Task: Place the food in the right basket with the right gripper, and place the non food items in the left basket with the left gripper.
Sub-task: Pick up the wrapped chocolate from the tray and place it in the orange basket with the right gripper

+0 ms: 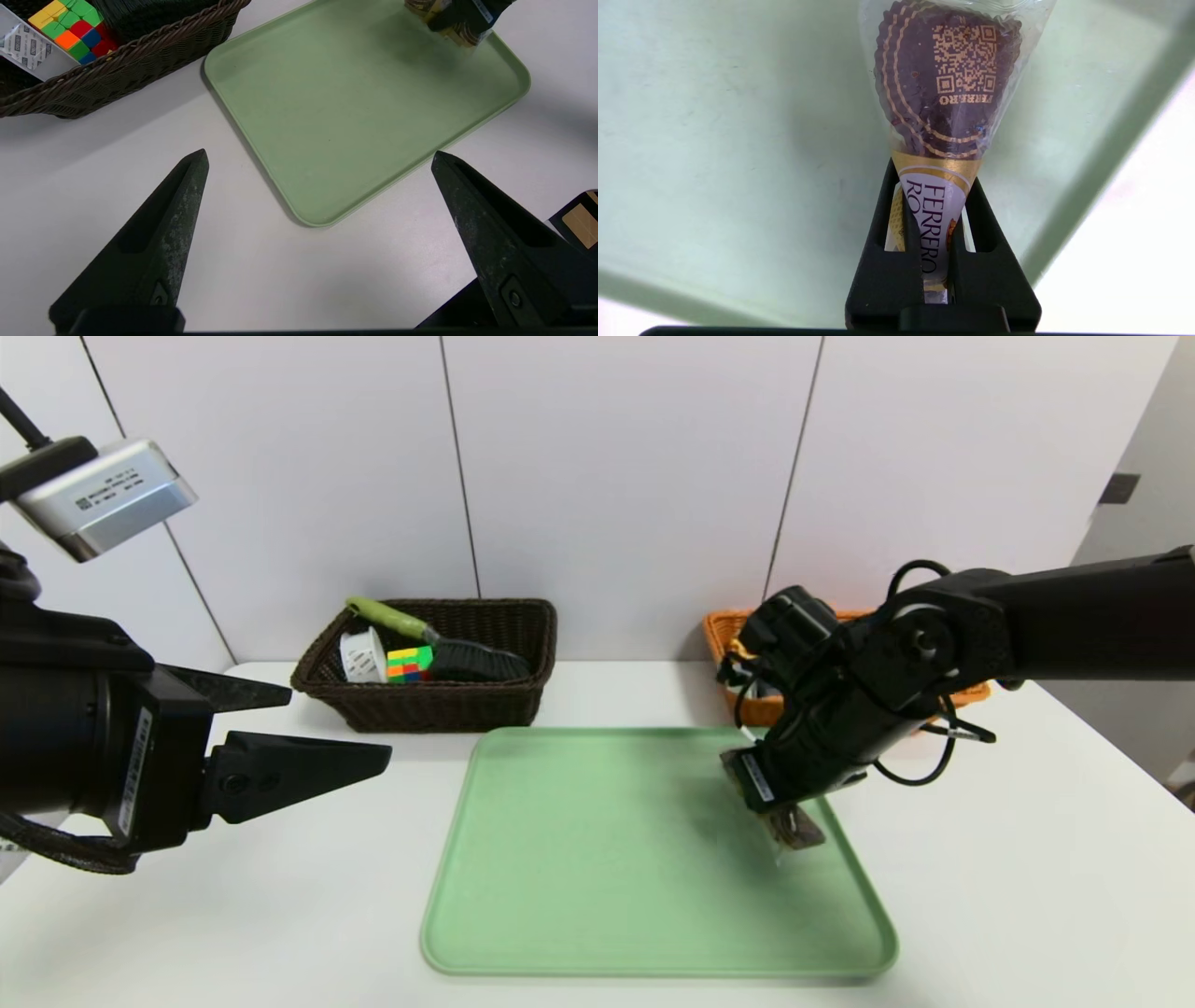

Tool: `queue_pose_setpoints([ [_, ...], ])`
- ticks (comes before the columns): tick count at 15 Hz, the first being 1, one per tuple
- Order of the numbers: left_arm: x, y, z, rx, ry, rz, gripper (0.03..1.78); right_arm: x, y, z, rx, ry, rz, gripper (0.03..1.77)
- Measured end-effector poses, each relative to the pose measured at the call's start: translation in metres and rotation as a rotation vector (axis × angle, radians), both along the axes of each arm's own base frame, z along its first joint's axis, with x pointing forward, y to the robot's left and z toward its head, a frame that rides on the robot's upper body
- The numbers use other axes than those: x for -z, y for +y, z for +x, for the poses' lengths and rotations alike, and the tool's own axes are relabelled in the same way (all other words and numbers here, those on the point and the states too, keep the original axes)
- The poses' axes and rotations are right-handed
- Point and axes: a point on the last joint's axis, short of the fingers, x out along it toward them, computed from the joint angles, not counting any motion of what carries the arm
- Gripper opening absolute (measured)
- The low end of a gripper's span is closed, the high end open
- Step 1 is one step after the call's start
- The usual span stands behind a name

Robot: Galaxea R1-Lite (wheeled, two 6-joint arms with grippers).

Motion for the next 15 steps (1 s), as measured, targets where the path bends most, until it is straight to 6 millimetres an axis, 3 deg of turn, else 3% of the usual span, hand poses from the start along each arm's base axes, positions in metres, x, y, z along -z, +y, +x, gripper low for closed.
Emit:
queue_pose_setpoints([
  [5,-0.001,0.001,-0.001,-0.001,-0.002,-0.004,1.69,-0.057,-0.018,-0.020,-0.077,-0.191,0.070,0.19],
  [9,-0.002,0.003,-0.002,-0.007,-0.007,-0.008,1.69,-0.103,-0.050,-0.027,-0.163,-0.461,0.038,0.19],
  [12,-0.002,0.004,-0.004,-0.007,-0.012,-0.010,1.69,-0.121,-0.074,-0.020,-0.244,-0.641,-0.088,0.19],
  [15,-0.003,0.005,-0.005,-0.008,-0.014,-0.012,1.69,-0.125,-0.095,-0.006,-0.357,-0.757,-0.277,0.19],
])
